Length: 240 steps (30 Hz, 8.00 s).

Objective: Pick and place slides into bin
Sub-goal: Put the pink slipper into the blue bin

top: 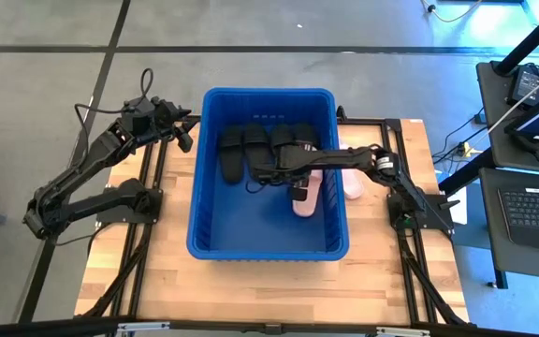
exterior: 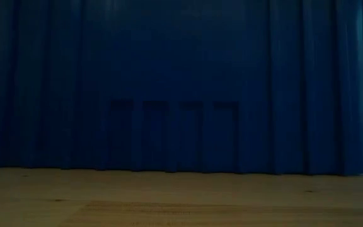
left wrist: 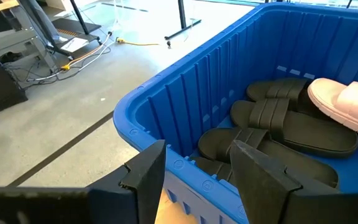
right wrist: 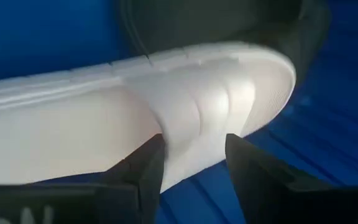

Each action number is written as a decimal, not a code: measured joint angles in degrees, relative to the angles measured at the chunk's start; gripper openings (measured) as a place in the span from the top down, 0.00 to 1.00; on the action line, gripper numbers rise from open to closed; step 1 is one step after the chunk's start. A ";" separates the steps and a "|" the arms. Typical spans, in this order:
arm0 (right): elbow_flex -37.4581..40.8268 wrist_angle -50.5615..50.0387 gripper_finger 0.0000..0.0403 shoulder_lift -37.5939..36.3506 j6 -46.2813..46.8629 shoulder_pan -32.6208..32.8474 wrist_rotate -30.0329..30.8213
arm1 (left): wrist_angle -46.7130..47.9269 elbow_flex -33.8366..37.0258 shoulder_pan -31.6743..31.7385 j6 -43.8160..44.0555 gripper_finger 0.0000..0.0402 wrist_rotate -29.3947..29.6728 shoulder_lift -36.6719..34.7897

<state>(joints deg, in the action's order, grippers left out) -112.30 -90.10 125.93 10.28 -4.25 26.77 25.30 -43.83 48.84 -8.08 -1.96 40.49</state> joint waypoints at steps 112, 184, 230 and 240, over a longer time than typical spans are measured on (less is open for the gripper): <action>94.22 83.06 0.57 -68.73 -49.78 -24.01 -0.18 | 2.54 0.00 0.00 8.11 0.56 3.20 -6.88; 22.00 44.80 0.97 -49.74 -14.98 -14.74 23.51 | 3.39 0.00 0.02 7.50 0.56 4.46 -6.86; 17.30 32.29 0.97 -5.52 16.70 1.09 18.88 | 8.79 -0.01 0.00 2.26 0.56 4.44 -6.86; 17.16 31.33 0.97 -2.06 17.97 0.79 18.97 | 8.79 -0.02 0.01 2.23 0.56 4.44 -6.88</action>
<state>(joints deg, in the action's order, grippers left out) -95.14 -58.77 123.87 28.25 -3.46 45.74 34.09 -43.85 48.85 -5.85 2.48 33.61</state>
